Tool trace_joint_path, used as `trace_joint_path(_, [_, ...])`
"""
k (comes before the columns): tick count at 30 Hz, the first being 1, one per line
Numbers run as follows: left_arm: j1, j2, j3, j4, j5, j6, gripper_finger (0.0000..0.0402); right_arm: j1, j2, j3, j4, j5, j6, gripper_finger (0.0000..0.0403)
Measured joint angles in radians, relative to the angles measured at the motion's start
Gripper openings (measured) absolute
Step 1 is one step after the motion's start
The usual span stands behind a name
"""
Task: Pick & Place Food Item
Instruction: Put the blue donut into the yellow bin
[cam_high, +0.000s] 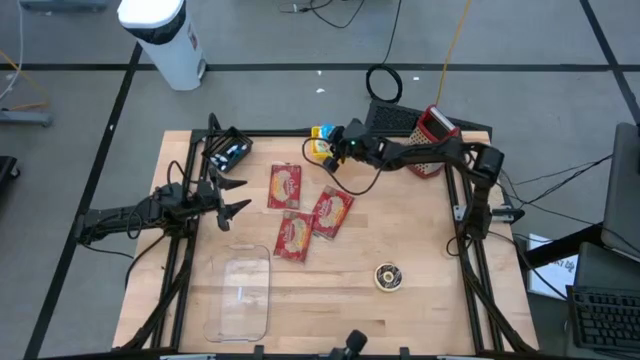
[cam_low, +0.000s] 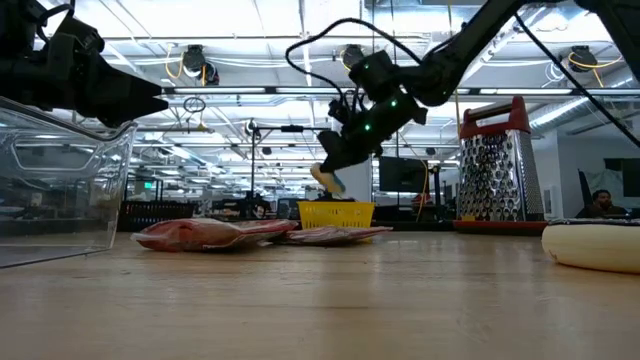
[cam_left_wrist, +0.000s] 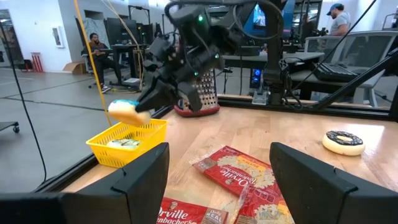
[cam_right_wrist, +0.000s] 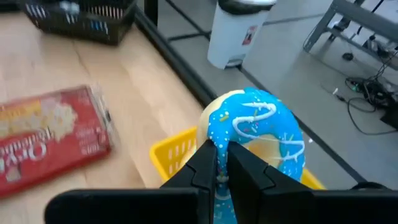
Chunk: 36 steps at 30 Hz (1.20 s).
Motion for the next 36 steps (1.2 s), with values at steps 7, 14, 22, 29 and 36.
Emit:
trace_joint_path(7, [0.000,0.000,0.000,0.000,0.000,0.000,0.0280,-0.002,0.036,0.000,0.011,0.000,-0.004,0.0020])
trace_joint_path(14, [0.000,0.000,0.000,0.000,0.000,0.000,0.0280,-0.011,0.034,0.000,0.013,0.000,-0.028,0.0020])
trace_joint_path(22, [0.000,0.000,0.000,0.000,0.000,0.000,0.0280,-0.027,0.061,0.000,0.033,-0.004,-0.053,0.0022])
trace_joint_path(29, [0.000,0.000,0.000,0.000,0.000,0.000,0.0280,-0.026,0.112,-0.002,0.041,-0.006,-0.071,0.0024])
trace_joint_path(36, [0.000,0.000,0.000,0.000,0.000,0.000,0.0280,-0.024,0.100,0.000,0.062,-0.014,-0.070,0.0025])
